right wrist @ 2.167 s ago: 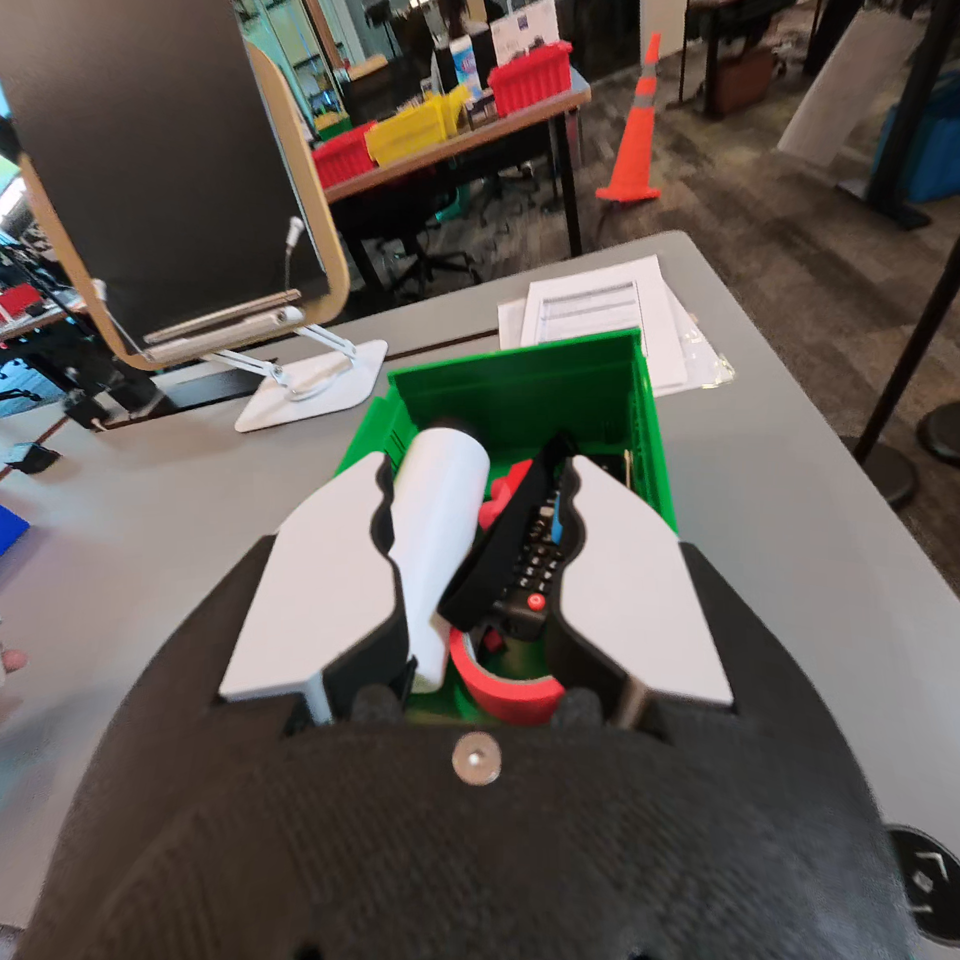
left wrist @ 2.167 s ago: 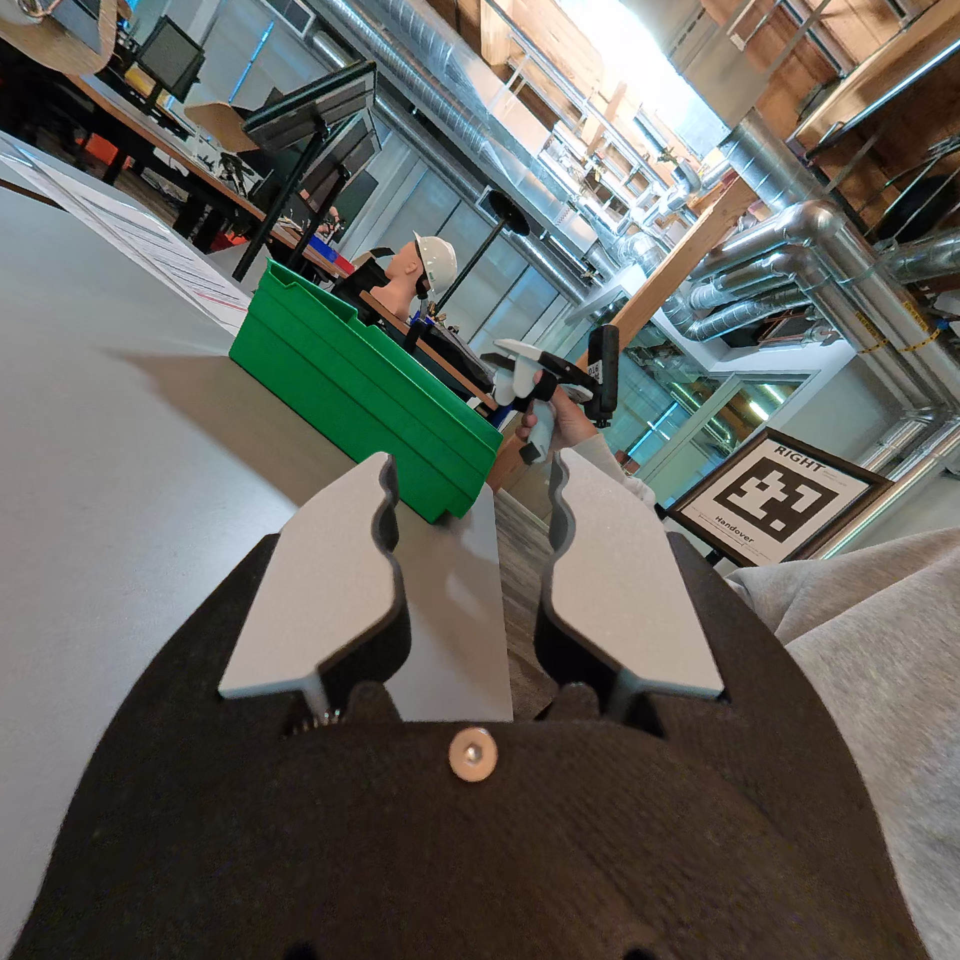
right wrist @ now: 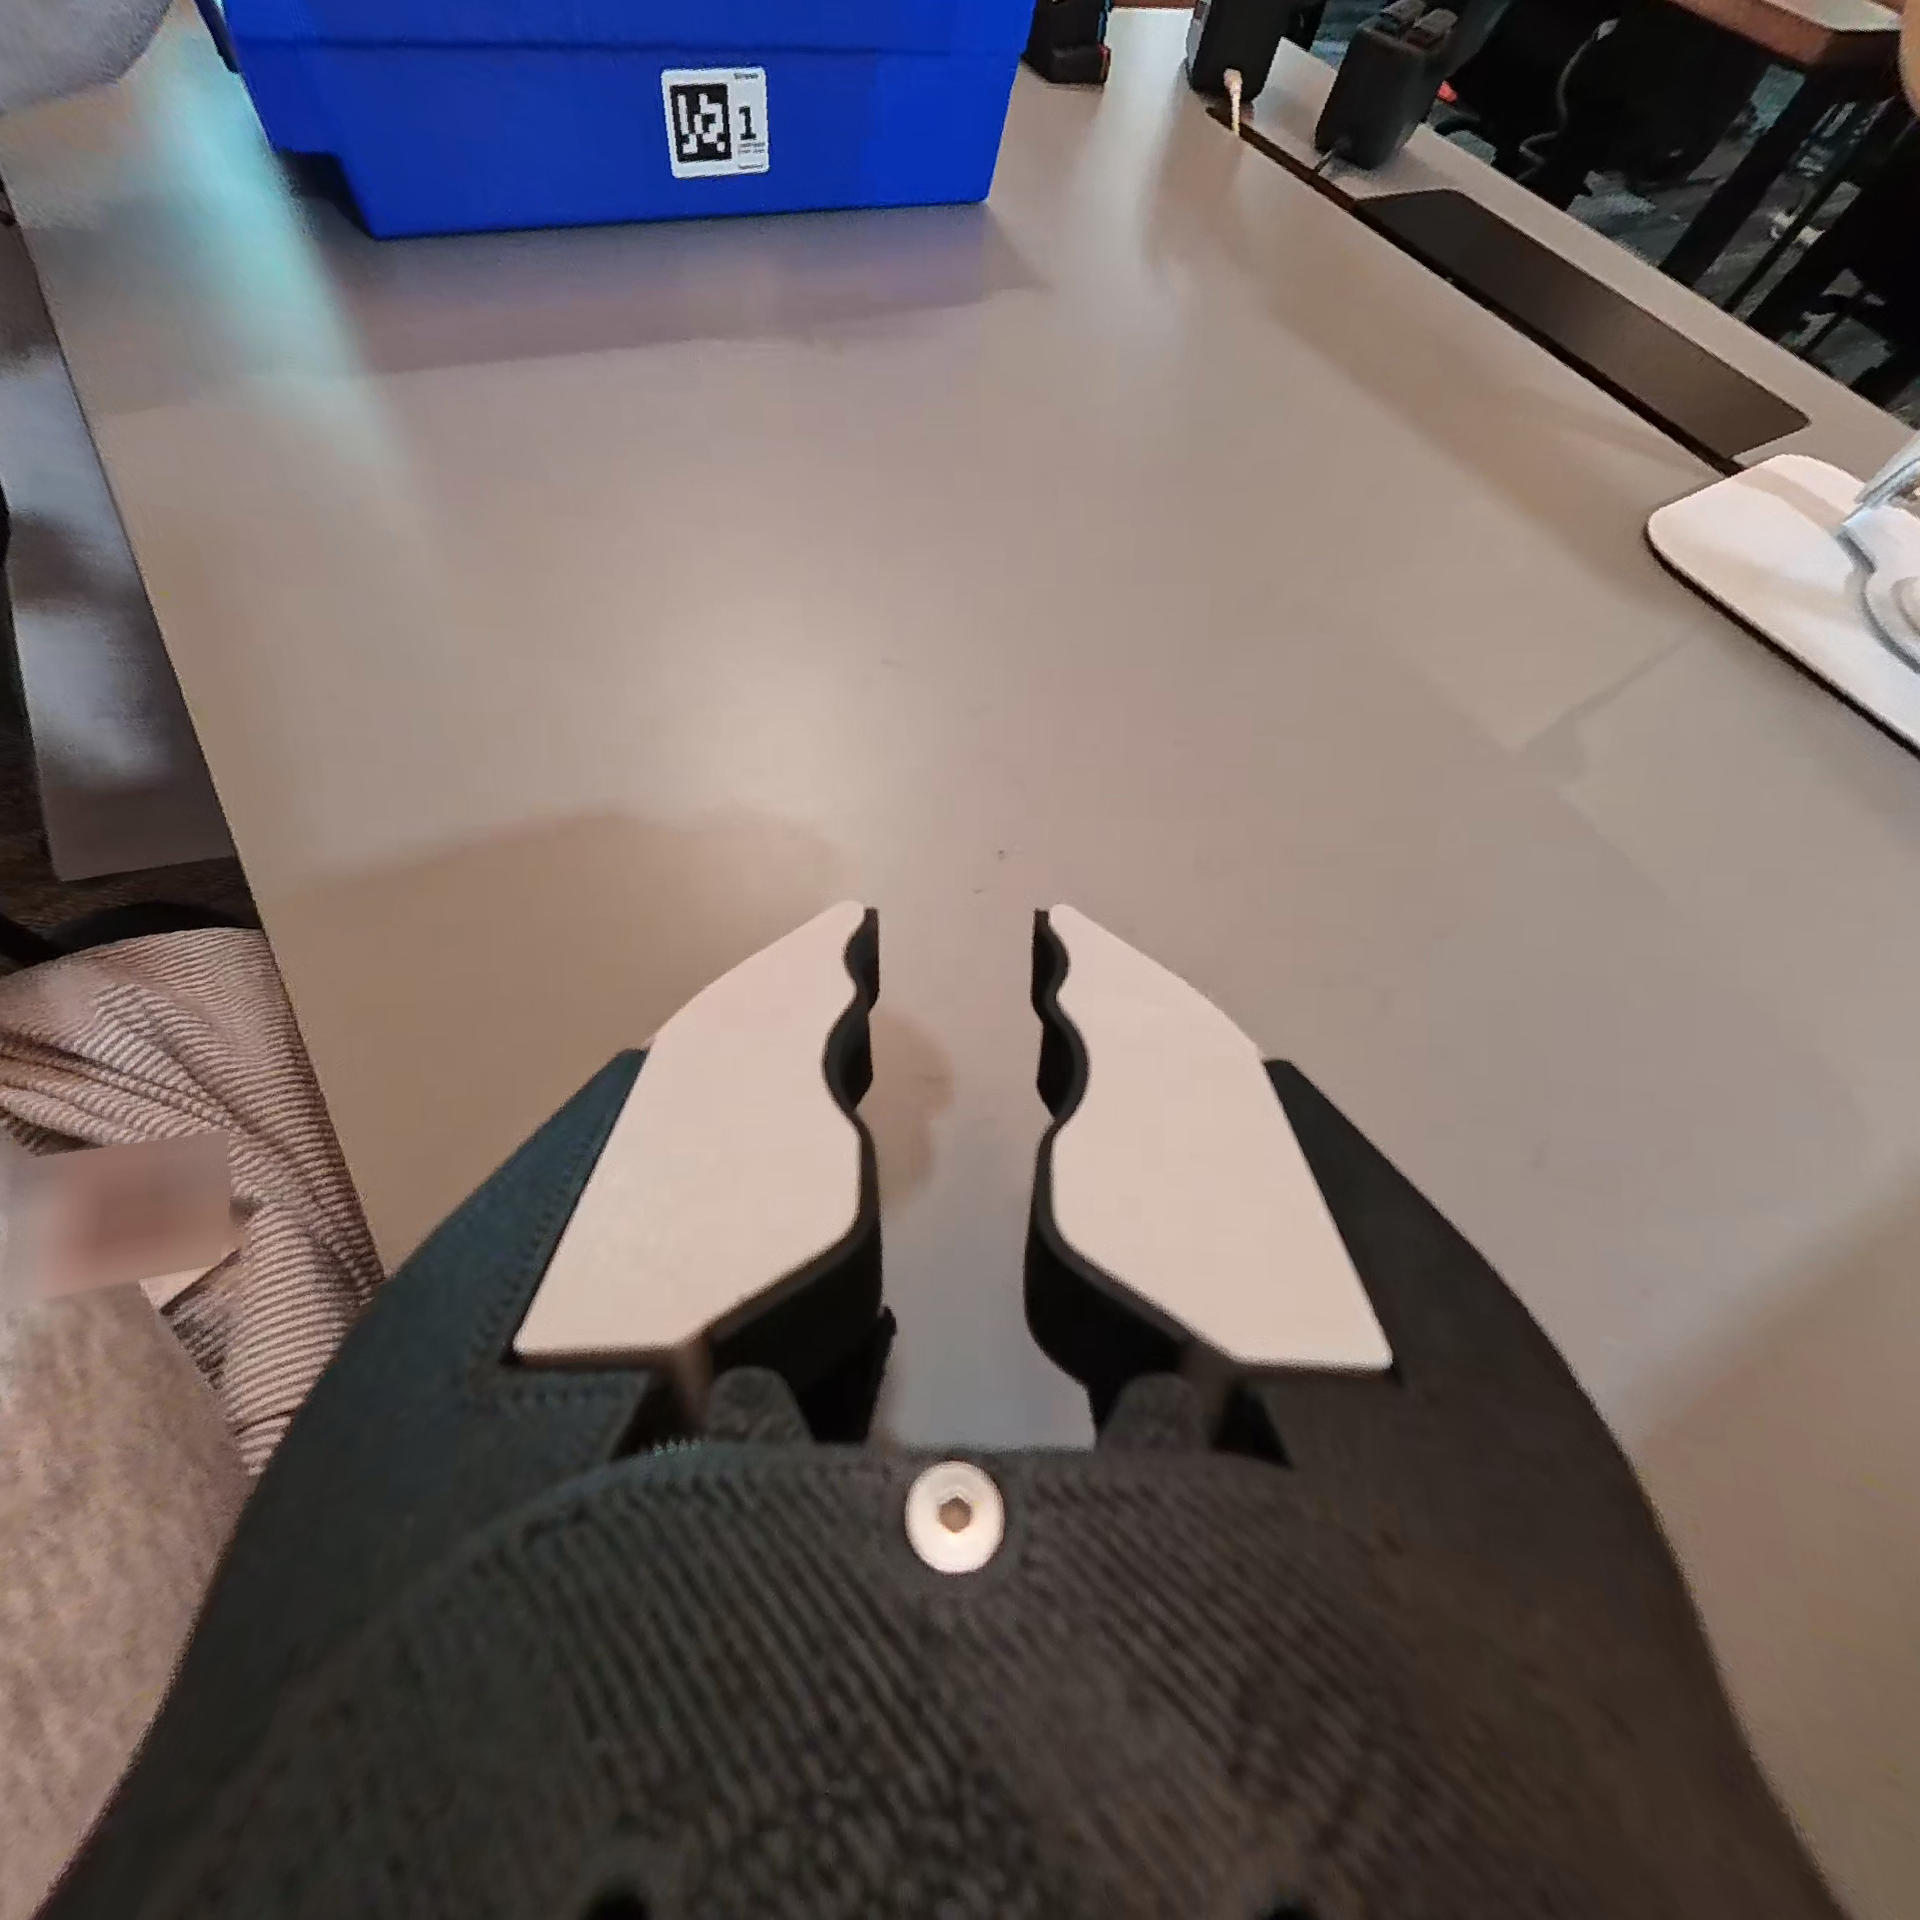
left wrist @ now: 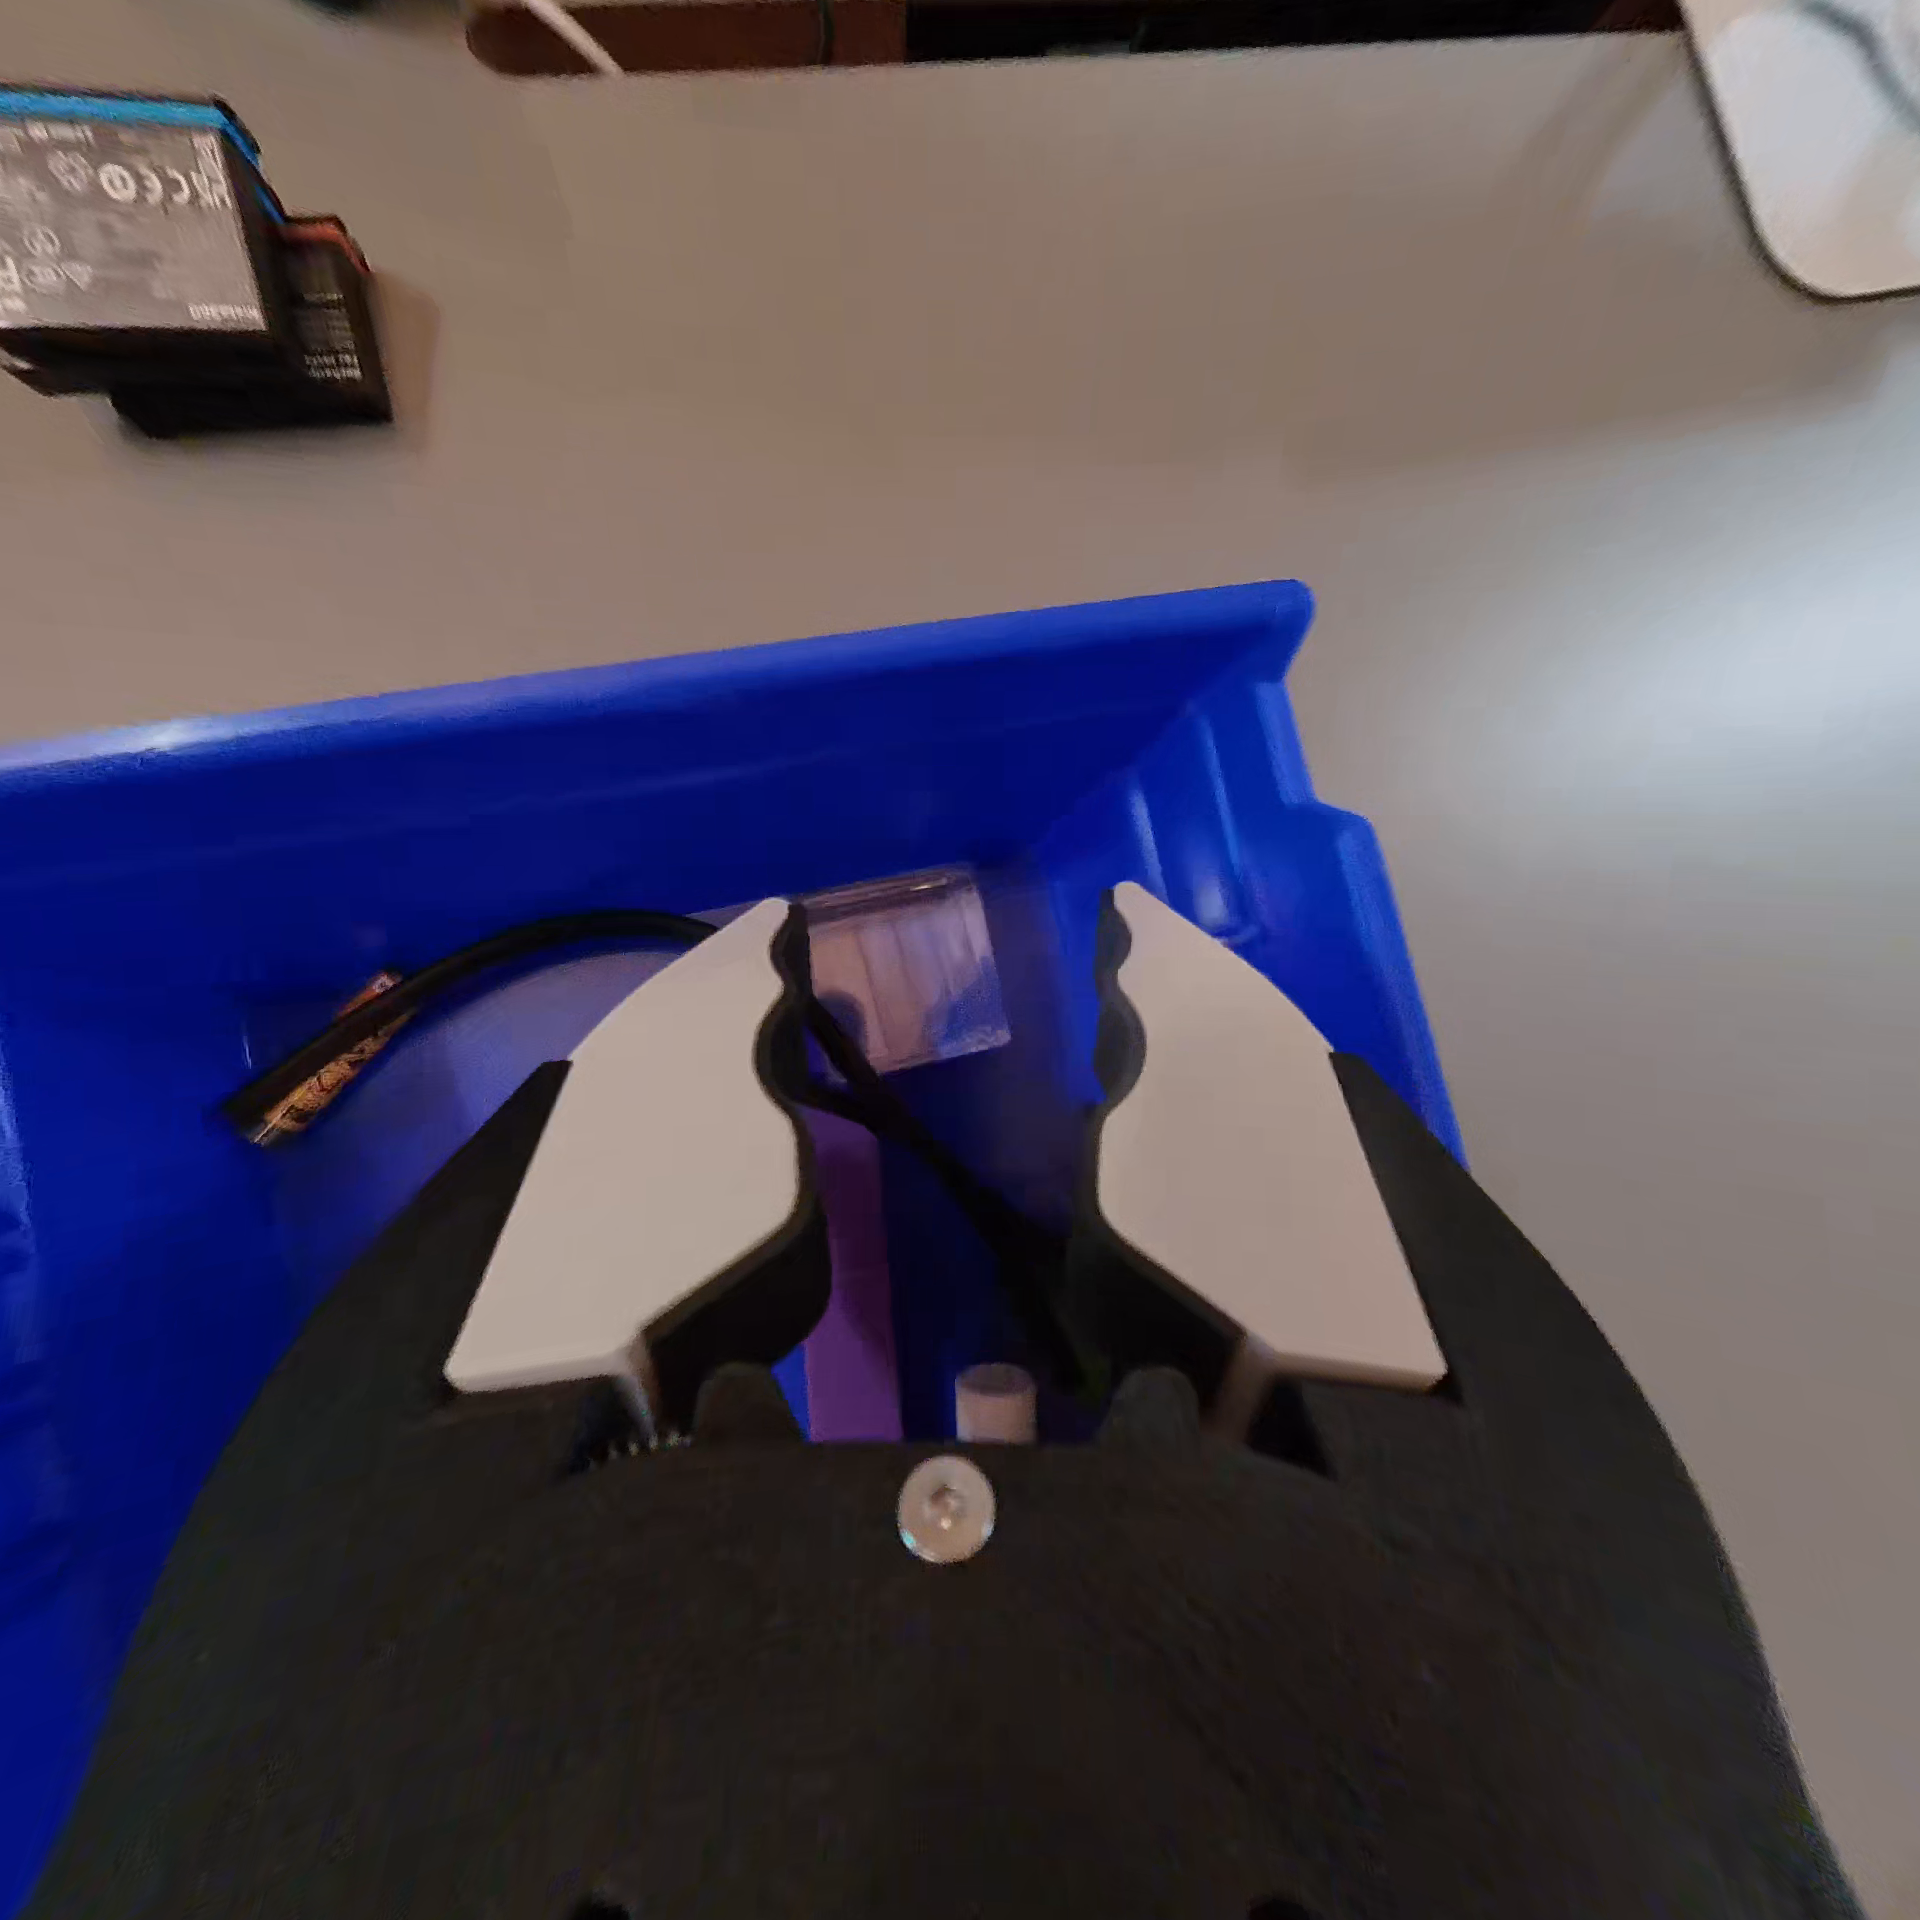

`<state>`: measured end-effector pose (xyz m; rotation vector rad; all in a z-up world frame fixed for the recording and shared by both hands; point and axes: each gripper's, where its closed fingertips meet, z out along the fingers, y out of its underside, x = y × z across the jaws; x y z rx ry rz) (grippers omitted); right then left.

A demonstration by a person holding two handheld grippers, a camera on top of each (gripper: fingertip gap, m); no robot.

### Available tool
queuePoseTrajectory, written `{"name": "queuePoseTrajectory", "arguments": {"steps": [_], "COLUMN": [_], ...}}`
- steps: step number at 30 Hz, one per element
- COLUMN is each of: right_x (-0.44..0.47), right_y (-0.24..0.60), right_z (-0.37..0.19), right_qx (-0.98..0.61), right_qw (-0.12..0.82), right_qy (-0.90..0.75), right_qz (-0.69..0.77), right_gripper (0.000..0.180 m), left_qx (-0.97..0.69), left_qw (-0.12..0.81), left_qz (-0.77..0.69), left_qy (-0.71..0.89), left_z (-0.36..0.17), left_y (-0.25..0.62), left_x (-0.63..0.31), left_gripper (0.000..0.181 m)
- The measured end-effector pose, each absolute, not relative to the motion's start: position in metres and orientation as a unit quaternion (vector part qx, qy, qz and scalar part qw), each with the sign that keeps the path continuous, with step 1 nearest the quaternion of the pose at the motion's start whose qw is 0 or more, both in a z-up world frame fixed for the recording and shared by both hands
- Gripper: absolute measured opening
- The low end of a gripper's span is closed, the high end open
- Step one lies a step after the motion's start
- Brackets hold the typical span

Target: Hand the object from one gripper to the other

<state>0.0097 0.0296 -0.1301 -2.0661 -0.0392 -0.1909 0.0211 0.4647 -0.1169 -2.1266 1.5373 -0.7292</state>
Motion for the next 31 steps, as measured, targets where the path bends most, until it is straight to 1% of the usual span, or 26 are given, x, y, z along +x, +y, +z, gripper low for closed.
{"name": "queuePoseTrajectory", "arguments": {"steps": [1,6,11,13,17,21,23,27,31], "right_x": [0.010,0.014,0.015,0.015,0.018,0.024,0.030,0.034,0.034], "right_y": [0.030,0.031,0.031,0.031,0.028,0.028,0.031,0.041,0.042], "right_z": [-0.130,-0.134,-0.136,-0.134,-0.135,-0.136,-0.135,-0.114,-0.092], "right_qx": [-0.857,-0.866,-0.869,-0.866,-0.868,-0.869,-0.867,-0.839,-0.798], "right_qw": [0.508,0.496,0.492,0.497,0.493,0.491,0.495,0.543,0.600], "right_qy": [-0.014,0.002,0.010,0.009,0.007,-0.004,-0.012,0.011,0.036], "right_qz": [-0.079,-0.064,-0.050,-0.048,-0.050,-0.054,-0.057,-0.015,0.031], "right_gripper": [0.029,0.029,0.032,0.032,0.032,0.029,0.026,0.027,0.033], "left_qx": [-0.766,-0.767,-0.761,-0.763,-0.761,-0.714,-0.681,-0.602,-0.524], "left_qw": [0.204,0.185,0.191,0.212,0.279,0.366,0.381,0.347,0.248], "left_qz": [-0.251,-0.169,-0.166,-0.172,-0.247,-0.352,-0.421,-0.578,-0.703], "left_qy": [0.556,0.591,0.597,0.586,0.531,0.481,0.463,0.428,0.412], "left_z": [-0.122,-0.151,-0.149,-0.141,-0.094,-0.022,0.014,0.071,0.094], "left_y": [0.466,0.471,0.470,0.476,0.489,0.488,0.467,0.390,0.290], "left_x": [0.022,0.016,0.016,0.013,0.004,-0.011,-0.014,-0.011,0.006], "left_gripper": [0.055,0.051,0.046,0.046,0.045,0.045,0.045,0.045,0.045]}}
